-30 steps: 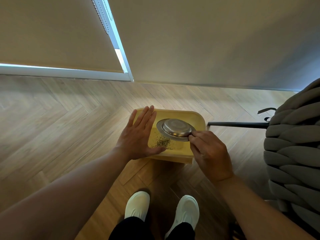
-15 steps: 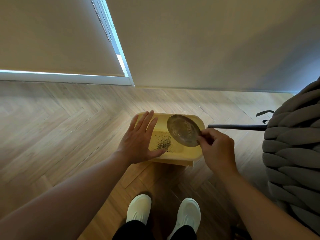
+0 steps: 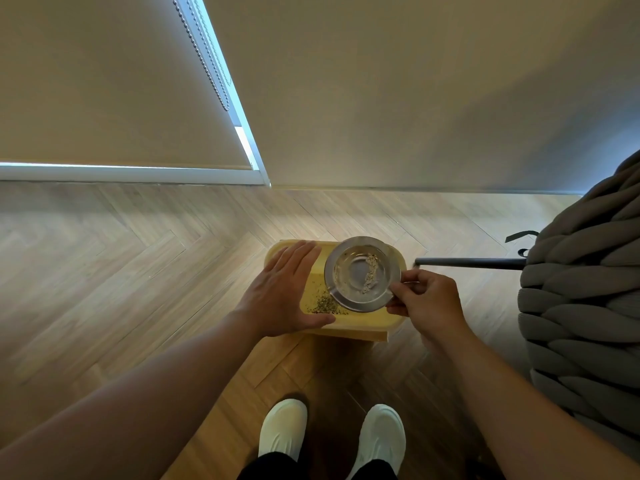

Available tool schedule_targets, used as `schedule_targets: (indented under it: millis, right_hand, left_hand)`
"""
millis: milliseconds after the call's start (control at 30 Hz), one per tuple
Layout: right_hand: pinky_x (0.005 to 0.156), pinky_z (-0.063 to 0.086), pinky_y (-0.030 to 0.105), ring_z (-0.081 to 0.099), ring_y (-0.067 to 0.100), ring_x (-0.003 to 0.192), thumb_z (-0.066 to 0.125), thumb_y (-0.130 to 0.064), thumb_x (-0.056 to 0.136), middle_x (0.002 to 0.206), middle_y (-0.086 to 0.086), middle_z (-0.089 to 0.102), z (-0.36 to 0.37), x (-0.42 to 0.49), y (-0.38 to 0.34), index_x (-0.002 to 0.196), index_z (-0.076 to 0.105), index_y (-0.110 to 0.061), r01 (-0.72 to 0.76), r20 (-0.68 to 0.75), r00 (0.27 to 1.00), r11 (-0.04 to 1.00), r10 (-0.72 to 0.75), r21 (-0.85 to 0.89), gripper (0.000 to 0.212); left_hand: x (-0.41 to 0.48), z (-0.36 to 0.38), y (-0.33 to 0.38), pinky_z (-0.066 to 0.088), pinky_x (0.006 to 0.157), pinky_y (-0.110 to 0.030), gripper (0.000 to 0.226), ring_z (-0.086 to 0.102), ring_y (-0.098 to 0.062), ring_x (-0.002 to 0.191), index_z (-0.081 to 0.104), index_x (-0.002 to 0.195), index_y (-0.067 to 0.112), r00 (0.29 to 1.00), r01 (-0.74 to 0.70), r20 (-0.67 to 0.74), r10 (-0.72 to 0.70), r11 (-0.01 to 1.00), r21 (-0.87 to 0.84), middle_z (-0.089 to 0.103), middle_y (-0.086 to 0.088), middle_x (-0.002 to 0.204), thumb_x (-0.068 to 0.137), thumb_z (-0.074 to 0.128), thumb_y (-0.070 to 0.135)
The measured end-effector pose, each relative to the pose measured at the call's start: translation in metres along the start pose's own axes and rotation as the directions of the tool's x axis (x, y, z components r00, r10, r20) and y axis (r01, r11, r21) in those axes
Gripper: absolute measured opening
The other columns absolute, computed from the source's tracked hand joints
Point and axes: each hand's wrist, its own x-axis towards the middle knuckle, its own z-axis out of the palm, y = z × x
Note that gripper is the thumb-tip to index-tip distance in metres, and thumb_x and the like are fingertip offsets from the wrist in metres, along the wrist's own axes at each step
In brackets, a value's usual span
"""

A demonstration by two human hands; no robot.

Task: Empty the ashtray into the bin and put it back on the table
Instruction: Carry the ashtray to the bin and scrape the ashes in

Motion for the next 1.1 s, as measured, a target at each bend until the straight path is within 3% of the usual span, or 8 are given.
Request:
schedule_targets:
  millis: [200, 700, 867, 1000, 1100]
  right_hand:
    - [0.058, 0.061, 0.025, 0.075, 0.015, 0.066, 0.072, -0.008, 0.086, 0.084, 0.002, 0.075, 0.005, 0.002, 0.000, 0.088, 0.065, -0.026, -0.048, 0.068, 0.997, 0.999, 0.047, 0.016, 0.020]
    - [0.054, 0.057, 0.021, 0.075, 0.017, 0.064, 0.070, -0.004, 0.088, 0.072, 0.001, 0.076, 0.010, 0.015, 0.007, 0.118, 0.066, -0.011, -0.065, 0.124, 0.990, 0.998, 0.066, -0.014, 0.031]
    - [0.061, 0.059, 0.020, 0.075, 0.013, 0.070, 0.072, -0.010, 0.088, 0.087, 0.001, 0.072, 0.010, 0.018, 0.007, 0.141, 0.049, -0.026, 0.131, 0.225, 0.972, 0.956, -0.071, -0.263, 0.060]
    - [0.074, 0.055, 0.020, 0.066, 0.013, 0.091, 0.082, -0.032, 0.078, 0.108, -0.010, 0.063, 0.009, 0.019, 0.003, 0.146, 0.039, -0.028, 0.334, 0.380, 0.913, 0.806, -0.148, -0.488, 0.081]
    - [0.069, 0.046, 0.010, 0.063, 0.010, 0.088, 0.088, -0.038, 0.068, 0.114, -0.014, 0.056, 0.010, 0.019, -0.001, 0.144, 0.036, -0.028, 0.416, 0.436, 0.883, 0.716, -0.172, -0.561, 0.092]
  left_hand:
    - [0.004, 0.000, 0.000, 0.014, 0.124, -0.038, 0.124, 0.013, -0.018, 0.151, 0.018, 0.154, 0.011, 1.000, 0.006, -0.004, -0.006, 1.000, -0.020, 0.023, -0.004, 0.162, 0.065, 0.049, 0.091]
    - [0.009, 0.003, -0.003, 0.025, 0.121, -0.044, 0.120, 0.021, -0.017, 0.149, 0.029, 0.149, 0.012, 0.999, -0.018, -0.030, 0.015, 0.997, -0.077, 0.032, -0.003, 0.158, 0.061, 0.057, 0.089]
    - [0.011, 0.002, -0.004, 0.028, 0.120, -0.044, 0.119, 0.025, -0.018, 0.147, 0.033, 0.147, 0.012, 0.999, -0.023, -0.031, 0.020, 0.994, -0.102, 0.036, -0.004, 0.155, 0.060, 0.060, 0.088]
    - [0.011, -0.003, -0.007, 0.028, 0.120, -0.043, 0.118, 0.026, -0.019, 0.147, 0.034, 0.147, 0.010, 0.999, -0.027, -0.021, 0.025, 0.994, -0.104, 0.037, -0.005, 0.154, 0.060, 0.062, 0.086]
    - [0.011, -0.005, -0.007, 0.027, 0.120, -0.042, 0.119, 0.026, -0.019, 0.147, 0.034, 0.147, 0.010, 1.000, -0.024, -0.012, 0.023, 0.996, -0.091, 0.037, -0.004, 0.154, 0.060, 0.061, 0.086]
